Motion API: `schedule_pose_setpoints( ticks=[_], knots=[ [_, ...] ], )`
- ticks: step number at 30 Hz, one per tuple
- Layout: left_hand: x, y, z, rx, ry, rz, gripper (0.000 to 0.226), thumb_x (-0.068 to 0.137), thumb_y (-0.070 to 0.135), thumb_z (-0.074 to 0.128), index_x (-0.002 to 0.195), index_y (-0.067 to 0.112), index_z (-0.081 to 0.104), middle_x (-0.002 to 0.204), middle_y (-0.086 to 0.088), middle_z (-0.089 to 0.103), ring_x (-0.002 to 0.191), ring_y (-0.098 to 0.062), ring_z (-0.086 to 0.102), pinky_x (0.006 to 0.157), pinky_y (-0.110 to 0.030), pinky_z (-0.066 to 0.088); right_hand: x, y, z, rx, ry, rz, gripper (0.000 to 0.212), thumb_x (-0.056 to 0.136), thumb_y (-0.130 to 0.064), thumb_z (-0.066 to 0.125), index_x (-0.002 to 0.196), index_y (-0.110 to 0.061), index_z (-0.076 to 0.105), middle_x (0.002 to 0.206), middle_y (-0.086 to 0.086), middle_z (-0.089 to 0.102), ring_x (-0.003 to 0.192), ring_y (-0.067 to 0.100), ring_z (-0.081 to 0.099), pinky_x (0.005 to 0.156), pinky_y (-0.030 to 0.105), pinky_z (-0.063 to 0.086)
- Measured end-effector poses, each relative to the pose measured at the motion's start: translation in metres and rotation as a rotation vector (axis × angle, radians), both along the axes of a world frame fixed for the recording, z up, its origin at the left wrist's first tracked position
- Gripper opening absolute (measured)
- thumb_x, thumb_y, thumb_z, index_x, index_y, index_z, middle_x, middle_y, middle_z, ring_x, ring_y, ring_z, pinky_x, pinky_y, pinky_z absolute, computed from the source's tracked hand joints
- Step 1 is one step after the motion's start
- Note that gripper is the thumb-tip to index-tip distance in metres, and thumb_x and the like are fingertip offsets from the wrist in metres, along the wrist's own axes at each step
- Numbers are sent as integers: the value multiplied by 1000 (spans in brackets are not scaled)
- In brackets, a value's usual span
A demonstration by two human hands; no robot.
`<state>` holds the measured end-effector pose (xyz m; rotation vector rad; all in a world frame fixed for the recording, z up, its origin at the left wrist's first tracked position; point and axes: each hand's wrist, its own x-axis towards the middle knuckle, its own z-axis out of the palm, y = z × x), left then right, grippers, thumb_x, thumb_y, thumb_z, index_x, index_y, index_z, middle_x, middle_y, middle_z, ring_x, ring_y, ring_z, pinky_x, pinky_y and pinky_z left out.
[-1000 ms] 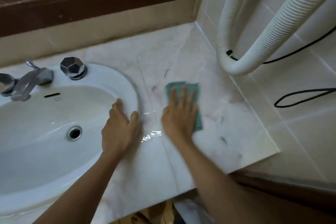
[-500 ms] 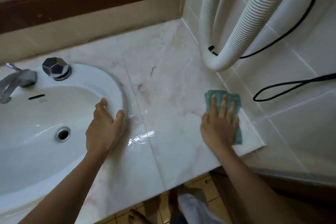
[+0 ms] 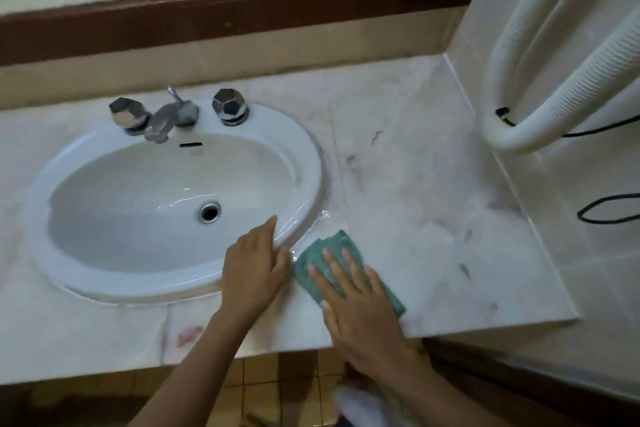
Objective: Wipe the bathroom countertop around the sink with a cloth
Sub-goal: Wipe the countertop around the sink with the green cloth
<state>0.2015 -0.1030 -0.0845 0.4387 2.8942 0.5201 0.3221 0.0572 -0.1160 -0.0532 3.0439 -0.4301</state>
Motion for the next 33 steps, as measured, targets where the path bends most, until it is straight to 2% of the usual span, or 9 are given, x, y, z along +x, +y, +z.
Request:
schedule_pose_setpoints(
  ticks=[6,8,10,14,18,21,25,30,33],
  knots=[
    [57,-94,-20,97,141,48,59,85,31,44,144,25,42,157,3,30,146,-21,24,109,-37,28,-31,35,4,63,-64,-288,64,89,-34,26,152,-30,19,159,0,17,146,25,17,110,51,29],
    [71,-119,-23,166,137,32,55,87,31,44,142,27,45,160,7,22,148,-16,15,105,-38,29,-40,4,9,65,-80,-434,66,88,-39,19,152,-24,21,159,4,18,146,31,18,110,52,25],
    [81,-146,-26,237,177,39,46,89,30,45,133,24,55,158,3,28,145,-19,24,103,-40,33,-42,-35,9,67,-142,-496,70,86,-43,11,153,-25,13,161,5,9,147,31,10,113,52,17],
    [80,-234,-31,430,292,407,44,81,30,48,120,16,64,146,-6,44,130,-26,43,98,-44,35,-30,-124,6,86,-152,-447,73,84,-44,16,151,-18,27,158,12,21,144,38,18,109,59,25],
    [46,-369,-29,442,351,929,43,80,25,52,120,11,64,148,-10,38,131,-34,37,103,-54,35,-23,-213,1,173,-137,-460,72,83,-43,30,142,-4,42,148,24,38,133,49,36,94,68,36],
    [3,-471,-22,330,300,1155,40,88,22,53,127,13,58,154,-10,26,140,-33,23,109,-55,23,-25,-273,-1,221,-132,-449,74,85,-48,30,142,-1,41,148,27,36,134,49,35,95,67,37],
    [-54,-552,-28,236,185,1186,46,90,32,45,133,17,50,157,-10,20,145,-29,11,114,-52,10,-36,-346,-1,223,-151,-422,71,92,-50,23,150,-9,26,156,21,21,140,45,24,105,62,30],
    [-69,-563,-45,197,243,1170,44,86,27,56,128,15,53,151,-10,32,143,-31,20,110,-54,19,-69,-428,-6,224,-75,-94,66,96,-49,8,148,-17,32,154,14,32,136,38,33,99,57,39],
    [-70,-565,-50,148,269,1153,45,84,27,58,126,14,53,150,-13,33,141,-33,23,107,-56,24,-105,-453,-3,206,-57,37,64,97,-51,12,151,-21,27,157,8,26,136,34,32,109,49,25]
  ],
)
